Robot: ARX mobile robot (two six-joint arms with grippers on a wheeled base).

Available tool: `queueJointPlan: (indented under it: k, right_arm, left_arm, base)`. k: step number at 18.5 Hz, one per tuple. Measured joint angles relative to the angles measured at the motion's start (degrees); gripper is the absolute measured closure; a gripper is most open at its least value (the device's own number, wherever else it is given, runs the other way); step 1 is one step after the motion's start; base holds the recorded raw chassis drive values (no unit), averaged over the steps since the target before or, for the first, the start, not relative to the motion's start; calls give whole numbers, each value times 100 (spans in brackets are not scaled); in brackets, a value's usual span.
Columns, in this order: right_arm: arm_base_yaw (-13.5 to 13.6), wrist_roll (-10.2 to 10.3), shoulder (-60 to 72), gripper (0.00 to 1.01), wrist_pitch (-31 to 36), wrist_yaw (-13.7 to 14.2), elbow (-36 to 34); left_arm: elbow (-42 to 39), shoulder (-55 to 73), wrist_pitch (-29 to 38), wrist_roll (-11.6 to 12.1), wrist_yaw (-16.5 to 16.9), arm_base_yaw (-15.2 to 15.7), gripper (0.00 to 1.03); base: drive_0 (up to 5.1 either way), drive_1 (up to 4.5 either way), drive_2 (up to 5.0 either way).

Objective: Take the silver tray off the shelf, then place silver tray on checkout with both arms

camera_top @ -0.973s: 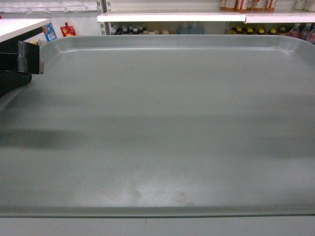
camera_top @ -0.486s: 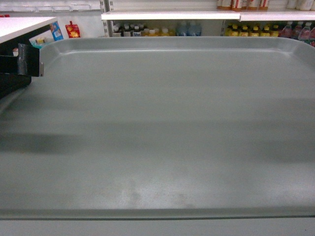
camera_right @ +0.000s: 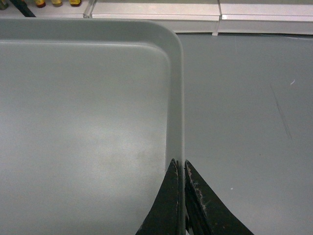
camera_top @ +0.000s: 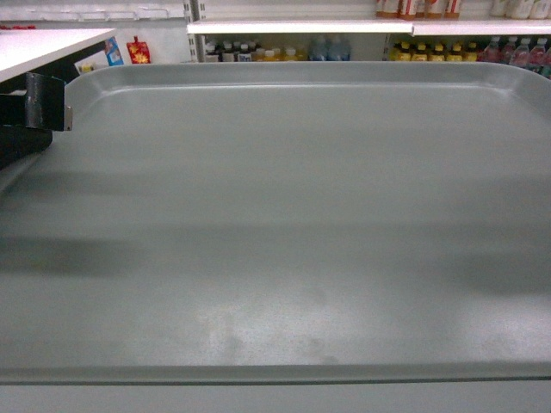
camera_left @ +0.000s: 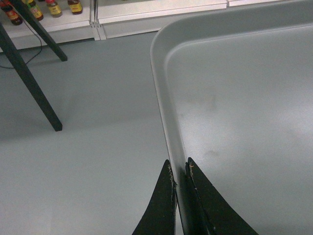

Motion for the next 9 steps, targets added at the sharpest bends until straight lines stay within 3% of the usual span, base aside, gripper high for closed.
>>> queueJointPlan:
  k: [8, 9]
  right_arm:
    - [0, 0, 2, 99, 0, -2, 0]
    - [0, 0, 2, 99, 0, -2, 0]
  left_arm:
    - [0, 2, 7, 0, 4, 0, 99]
    - [0, 2, 0, 0, 4, 0, 99]
  base:
    - [0, 0, 0]
    - [-485, 340, 146]
